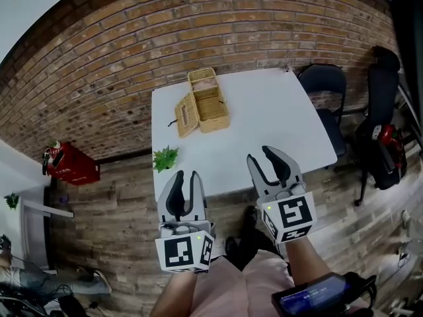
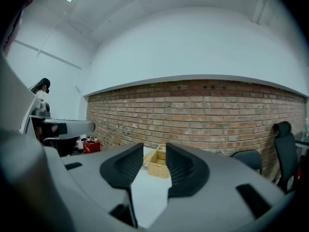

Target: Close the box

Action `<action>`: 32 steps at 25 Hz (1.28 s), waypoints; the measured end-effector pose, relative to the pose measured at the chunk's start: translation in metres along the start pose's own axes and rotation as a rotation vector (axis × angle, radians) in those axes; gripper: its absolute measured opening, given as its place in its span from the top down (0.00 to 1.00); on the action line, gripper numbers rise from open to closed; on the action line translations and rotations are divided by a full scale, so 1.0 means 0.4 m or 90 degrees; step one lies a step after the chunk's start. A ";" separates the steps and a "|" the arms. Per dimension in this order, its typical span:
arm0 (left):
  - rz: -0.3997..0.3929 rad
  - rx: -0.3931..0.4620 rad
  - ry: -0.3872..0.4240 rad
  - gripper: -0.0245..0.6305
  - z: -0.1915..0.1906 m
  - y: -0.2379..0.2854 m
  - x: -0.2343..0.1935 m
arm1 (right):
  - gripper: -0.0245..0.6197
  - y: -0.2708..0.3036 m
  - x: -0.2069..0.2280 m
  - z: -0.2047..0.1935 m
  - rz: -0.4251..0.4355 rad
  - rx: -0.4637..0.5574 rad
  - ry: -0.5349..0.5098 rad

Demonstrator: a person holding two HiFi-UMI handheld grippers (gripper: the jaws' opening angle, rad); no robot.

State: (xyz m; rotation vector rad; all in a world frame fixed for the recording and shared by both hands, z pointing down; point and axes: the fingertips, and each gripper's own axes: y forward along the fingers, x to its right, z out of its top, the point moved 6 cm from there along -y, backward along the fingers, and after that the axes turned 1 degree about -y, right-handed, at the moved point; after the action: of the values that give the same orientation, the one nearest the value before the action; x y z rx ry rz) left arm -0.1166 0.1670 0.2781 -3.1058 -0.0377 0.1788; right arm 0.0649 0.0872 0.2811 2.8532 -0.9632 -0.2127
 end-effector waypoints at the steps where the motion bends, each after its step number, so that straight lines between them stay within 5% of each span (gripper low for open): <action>1: -0.001 -0.002 0.000 0.79 -0.005 0.009 -0.001 | 0.73 0.007 0.005 -0.003 -0.001 -0.001 0.001; 17: 0.035 -0.057 0.002 0.79 -0.098 0.297 -0.016 | 0.74 0.280 0.178 -0.091 0.061 -0.043 0.048; 32: 0.137 0.021 0.050 0.79 0.013 0.519 -0.035 | 0.76 0.524 0.303 0.006 0.165 0.006 0.035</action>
State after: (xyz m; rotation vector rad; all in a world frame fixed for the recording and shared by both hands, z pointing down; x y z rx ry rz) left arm -0.1266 -0.0405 0.2678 -3.0752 0.2995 0.0622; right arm 0.0357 -0.1523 0.3011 2.6895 -1.3085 -0.1039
